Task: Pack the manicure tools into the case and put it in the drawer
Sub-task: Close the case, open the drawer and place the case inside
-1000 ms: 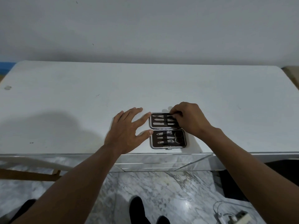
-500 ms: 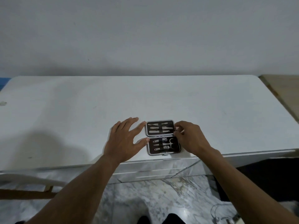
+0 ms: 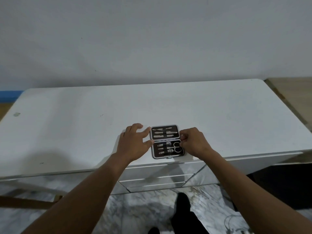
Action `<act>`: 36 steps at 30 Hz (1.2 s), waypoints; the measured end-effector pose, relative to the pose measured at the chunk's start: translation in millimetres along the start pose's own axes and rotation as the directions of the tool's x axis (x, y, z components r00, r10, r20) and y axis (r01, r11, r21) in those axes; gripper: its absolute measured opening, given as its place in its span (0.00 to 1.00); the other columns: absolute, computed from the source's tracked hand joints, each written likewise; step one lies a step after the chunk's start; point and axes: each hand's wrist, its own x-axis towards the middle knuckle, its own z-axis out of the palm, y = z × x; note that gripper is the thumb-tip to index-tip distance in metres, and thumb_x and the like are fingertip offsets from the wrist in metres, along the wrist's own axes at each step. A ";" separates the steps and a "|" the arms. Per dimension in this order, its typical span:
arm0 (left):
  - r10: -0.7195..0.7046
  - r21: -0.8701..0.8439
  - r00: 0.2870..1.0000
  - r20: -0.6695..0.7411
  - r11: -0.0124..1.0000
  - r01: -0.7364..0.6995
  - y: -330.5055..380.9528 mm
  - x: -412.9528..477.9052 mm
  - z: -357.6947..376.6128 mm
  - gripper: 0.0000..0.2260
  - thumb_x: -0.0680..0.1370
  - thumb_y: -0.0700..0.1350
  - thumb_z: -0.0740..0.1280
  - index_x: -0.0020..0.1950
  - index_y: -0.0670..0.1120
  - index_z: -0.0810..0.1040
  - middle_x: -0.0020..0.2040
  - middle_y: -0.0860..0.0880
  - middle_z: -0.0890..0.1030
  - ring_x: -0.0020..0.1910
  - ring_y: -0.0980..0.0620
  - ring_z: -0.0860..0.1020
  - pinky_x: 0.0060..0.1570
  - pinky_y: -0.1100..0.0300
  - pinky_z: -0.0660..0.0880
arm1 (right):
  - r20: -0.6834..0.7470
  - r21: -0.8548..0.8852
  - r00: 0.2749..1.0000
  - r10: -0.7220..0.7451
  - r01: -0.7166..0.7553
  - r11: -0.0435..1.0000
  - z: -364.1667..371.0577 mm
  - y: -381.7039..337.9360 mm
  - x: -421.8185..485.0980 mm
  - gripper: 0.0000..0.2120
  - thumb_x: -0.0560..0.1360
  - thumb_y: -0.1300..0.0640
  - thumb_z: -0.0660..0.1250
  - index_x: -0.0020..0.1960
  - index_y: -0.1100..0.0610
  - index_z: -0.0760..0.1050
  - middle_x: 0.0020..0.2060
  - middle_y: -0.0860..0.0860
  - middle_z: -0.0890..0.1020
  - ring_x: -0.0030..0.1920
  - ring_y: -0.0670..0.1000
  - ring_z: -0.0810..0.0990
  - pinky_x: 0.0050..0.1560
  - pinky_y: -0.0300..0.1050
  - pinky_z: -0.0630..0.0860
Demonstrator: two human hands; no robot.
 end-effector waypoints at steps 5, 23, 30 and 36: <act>-0.126 -0.183 0.990 0.060 0.974 0.135 23.8 -6.0 -4.9 0.18 0.82 0.49 0.62 0.72 0.50 0.72 0.56 0.43 0.77 0.57 0.44 0.77 0.53 0.55 0.71 | -0.021 0.022 1.000 -0.006 0.006 1.000 4.8 -4.2 -0.8 0.10 0.67 0.70 0.62 0.33 0.58 0.76 0.30 0.51 0.77 0.35 0.52 0.74 0.31 0.36 0.68; -0.286 -0.647 0.954 0.086 0.712 0.272 12.0 3.5 -8.5 0.07 0.73 0.36 0.71 0.48 0.44 0.85 0.44 0.49 0.84 0.48 0.48 0.82 0.55 0.50 0.80 | 0.009 0.243 0.998 0.056 -0.057 0.968 1.8 -3.1 9.6 0.11 0.65 0.71 0.71 0.47 0.66 0.81 0.35 0.51 0.79 0.40 0.49 0.75 0.50 0.48 0.78; -0.349 -0.768 0.937 0.004 0.599 0.226 14.6 -5.9 -1.6 0.19 0.72 0.35 0.73 0.60 0.50 0.83 0.51 0.56 0.84 0.53 0.56 0.81 0.60 0.58 0.76 | -0.074 0.363 0.996 0.056 -0.026 0.932 7.3 -4.6 0.5 0.19 0.65 0.69 0.72 0.53 0.55 0.82 0.45 0.48 0.84 0.46 0.50 0.82 0.51 0.39 0.75; -0.365 -0.814 0.931 -0.024 0.547 0.193 16.7 -9.2 1.6 0.22 0.70 0.33 0.73 0.61 0.50 0.82 0.50 0.53 0.85 0.48 0.56 0.83 0.57 0.55 0.79 | -0.071 0.391 0.996 0.053 -0.021 0.920 8.9 -5.4 -0.2 0.17 0.66 0.69 0.71 0.50 0.52 0.82 0.44 0.47 0.85 0.43 0.46 0.83 0.45 0.36 0.78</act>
